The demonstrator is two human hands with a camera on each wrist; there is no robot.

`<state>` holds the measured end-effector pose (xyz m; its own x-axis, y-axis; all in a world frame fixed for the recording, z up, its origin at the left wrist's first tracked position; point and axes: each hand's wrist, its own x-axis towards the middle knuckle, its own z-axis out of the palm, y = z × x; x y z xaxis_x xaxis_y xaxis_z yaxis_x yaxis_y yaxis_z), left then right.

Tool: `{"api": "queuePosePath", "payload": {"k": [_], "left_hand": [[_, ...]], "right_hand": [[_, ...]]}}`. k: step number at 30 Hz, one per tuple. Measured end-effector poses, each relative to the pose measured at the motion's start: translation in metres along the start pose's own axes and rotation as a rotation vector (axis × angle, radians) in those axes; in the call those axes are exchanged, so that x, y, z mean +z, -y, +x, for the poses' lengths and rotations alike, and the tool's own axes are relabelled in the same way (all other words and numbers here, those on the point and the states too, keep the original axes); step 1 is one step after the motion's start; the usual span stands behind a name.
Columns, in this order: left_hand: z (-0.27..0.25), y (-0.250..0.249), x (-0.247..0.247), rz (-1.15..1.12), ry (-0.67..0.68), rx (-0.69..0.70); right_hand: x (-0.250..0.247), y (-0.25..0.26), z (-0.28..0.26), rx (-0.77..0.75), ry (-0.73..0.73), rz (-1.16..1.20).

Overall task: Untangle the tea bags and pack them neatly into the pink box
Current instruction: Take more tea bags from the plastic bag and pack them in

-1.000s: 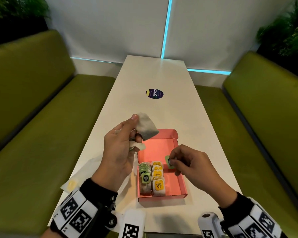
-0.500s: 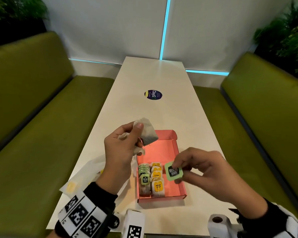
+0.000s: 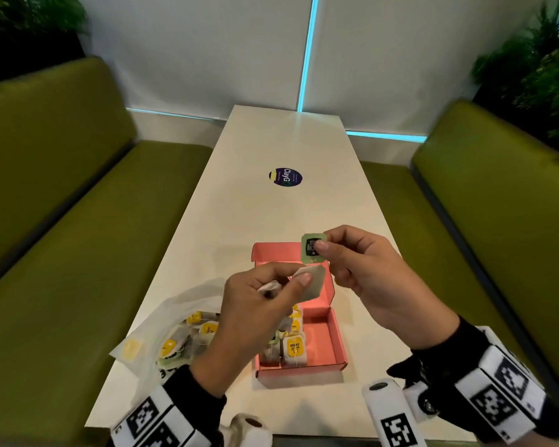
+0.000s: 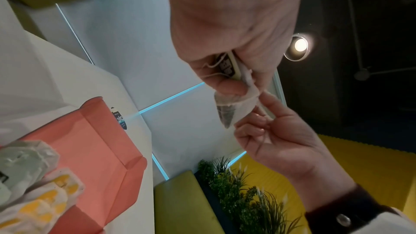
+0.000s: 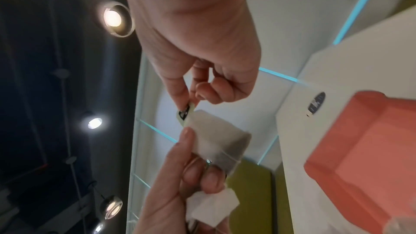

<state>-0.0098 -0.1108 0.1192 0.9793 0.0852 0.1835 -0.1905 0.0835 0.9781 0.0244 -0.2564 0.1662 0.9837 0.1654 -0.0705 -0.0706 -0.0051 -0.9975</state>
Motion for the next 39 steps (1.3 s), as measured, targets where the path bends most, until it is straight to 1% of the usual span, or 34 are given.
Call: {"api": "queuePosePath", "payload": {"k": [4,8,11,13,15,17,19,21,23,25,27,28,29,30,31,32,33,34,35,37,39], "left_hand": [[-0.003,-0.001,-0.001,0.008,0.056,0.026],[-0.005,0.004,-0.002,0.073,0.067,0.069],[-0.005,0.005,-0.002,0.101,0.051,0.067],[-0.005,0.004,-0.001,0.094,0.041,0.051],[-0.005,0.004,-0.002,0.082,0.033,0.033],[-0.006,0.004,-0.002,0.087,0.037,0.034],[-0.006,0.004,-0.002,0.085,0.047,0.03],[-0.006,0.004,-0.003,0.042,0.073,-0.027],[-0.006,0.005,-0.006,-0.071,0.127,-0.12],[-0.006,0.006,-0.01,-0.195,0.155,-0.18],[-0.005,0.006,-0.014,-0.275,0.101,-0.253],[-0.004,0.006,-0.016,-0.273,0.064,-0.318],[-0.002,0.005,-0.017,-0.244,0.06,-0.399],[-0.002,0.004,-0.018,-0.209,0.099,-0.492],[-0.002,0.002,-0.018,-0.185,0.182,-0.581],[-0.002,0.0,-0.018,-0.183,0.278,-0.646],[-0.003,-0.002,-0.017,-0.196,0.359,-0.683],[-0.003,-0.003,-0.016,-0.208,0.406,-0.688],[-0.004,-0.004,-0.014,-0.218,0.419,-0.662],[-0.006,-0.004,-0.01,-0.259,0.368,-0.562],[-0.008,-0.001,-0.007,-0.28,0.28,-0.476]], "right_hand": [[0.003,-0.004,0.003,0.078,-0.028,0.032],[0.005,-0.01,0.001,0.079,-0.057,-0.009],[0.003,-0.014,-0.003,-0.007,-0.1,-0.158],[0.001,-0.013,-0.008,-0.111,-0.105,-0.266],[-0.003,-0.01,-0.014,-0.214,-0.029,-0.367],[-0.007,-0.007,-0.02,-0.269,0.097,-0.477],[-0.01,-0.009,-0.024,-0.318,0.141,-0.558],[-0.012,-0.014,-0.025,-0.375,0.115,-0.553],[-0.015,-0.02,-0.023,-0.444,0.052,-0.541],[-0.019,-0.025,-0.022,-0.496,-0.009,-0.519],[-0.022,-0.028,-0.023,-0.526,-0.019,-0.444],[-0.023,-0.029,-0.024,-0.541,-0.004,-0.399],[-0.024,-0.029,-0.025,-0.558,0.015,-0.368],[-0.024,-0.029,-0.026,-0.575,0.039,-0.35],[-0.025,-0.029,-0.027,-0.588,0.066,-0.343],[-0.024,-0.029,-0.028,-0.59,0.098,-0.333],[-0.024,-0.029,-0.028,-0.582,0.135,-0.316],[-0.023,-0.028,-0.029,-0.567,0.174,-0.296],[-0.022,-0.029,-0.03,-0.553,0.198,-0.287],[-0.021,-0.029,-0.031,-0.524,0.205,-0.281],[-0.022,-0.031,-0.03,-0.465,0.169,-0.282]]}}
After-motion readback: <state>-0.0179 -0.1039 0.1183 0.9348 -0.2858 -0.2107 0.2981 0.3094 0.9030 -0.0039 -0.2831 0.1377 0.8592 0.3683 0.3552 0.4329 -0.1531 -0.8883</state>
